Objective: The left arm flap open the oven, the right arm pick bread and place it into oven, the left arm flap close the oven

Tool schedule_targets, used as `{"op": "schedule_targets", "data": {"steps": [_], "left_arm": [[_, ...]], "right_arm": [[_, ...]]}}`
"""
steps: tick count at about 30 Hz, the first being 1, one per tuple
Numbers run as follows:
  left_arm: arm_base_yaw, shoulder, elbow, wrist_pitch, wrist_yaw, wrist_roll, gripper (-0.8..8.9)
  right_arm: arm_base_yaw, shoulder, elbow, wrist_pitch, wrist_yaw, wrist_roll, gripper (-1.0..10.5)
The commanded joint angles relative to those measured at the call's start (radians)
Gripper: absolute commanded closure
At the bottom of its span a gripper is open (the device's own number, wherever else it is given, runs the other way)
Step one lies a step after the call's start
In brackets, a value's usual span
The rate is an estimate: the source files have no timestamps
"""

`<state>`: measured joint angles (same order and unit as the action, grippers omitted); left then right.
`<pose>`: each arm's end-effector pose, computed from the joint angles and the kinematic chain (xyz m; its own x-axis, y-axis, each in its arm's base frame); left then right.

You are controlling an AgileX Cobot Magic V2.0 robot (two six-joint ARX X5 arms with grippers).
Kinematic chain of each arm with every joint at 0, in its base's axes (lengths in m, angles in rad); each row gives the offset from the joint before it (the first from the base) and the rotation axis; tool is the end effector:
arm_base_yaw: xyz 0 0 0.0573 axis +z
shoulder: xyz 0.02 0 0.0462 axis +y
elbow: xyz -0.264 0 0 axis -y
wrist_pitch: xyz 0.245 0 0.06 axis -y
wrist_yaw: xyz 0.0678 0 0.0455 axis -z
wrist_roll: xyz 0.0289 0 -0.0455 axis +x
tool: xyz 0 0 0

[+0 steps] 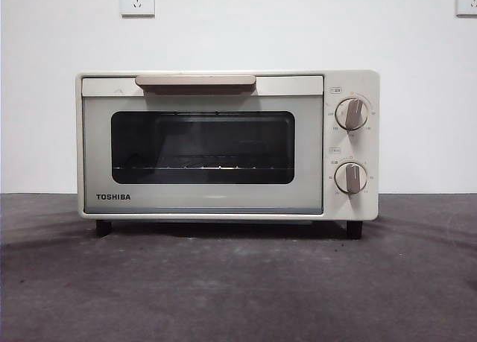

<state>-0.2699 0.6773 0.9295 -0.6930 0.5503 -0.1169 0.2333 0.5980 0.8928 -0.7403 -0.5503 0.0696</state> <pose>0.1118 -0.0466 0.3487 0.6035 -0.7096 -0.3637 0.6305 0.7039 -0.3271 0.0960 0.0383 0.3409 0.6274 0.6866 -0.3673 -0.6254 0.7254 0.2876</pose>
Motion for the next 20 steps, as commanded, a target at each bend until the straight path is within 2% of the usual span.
{"op": "schedule_targets", "data": {"steps": [1, 5, 9, 12, 17, 20], "left_arm": [[-0.016, -0.011, 0.023, -0.030, 0.008, 0.030, 8.03], [-0.018, -0.019, 0.023, -0.084, 0.003, 0.031, 7.96], [-0.018, -0.018, 0.023, -0.092, -0.003, 0.031, 7.10], [-0.018, -0.018, 0.023, -0.092, -0.003, 0.031, 6.46], [-0.018, -0.018, 0.023, -0.081, -0.003, 0.031, 4.66], [-0.018, -0.018, 0.023, -0.068, -0.003, 0.031, 3.78]], "right_arm": [[0.010, 0.002, 0.013, -0.021, 0.000, -0.044, 9.3], [0.010, -0.009, 0.013, -0.042, 0.000, -0.042, 9.3], [0.010, -0.013, 0.013, -0.043, 0.000, -0.025, 9.1], [0.010, -0.012, 0.013, -0.043, 0.001, -0.024, 7.8], [0.010, -0.012, 0.013, -0.043, 0.001, 0.006, 5.5], [0.010, -0.012, 0.013, -0.043, 0.001, 0.019, 5.0]]}}
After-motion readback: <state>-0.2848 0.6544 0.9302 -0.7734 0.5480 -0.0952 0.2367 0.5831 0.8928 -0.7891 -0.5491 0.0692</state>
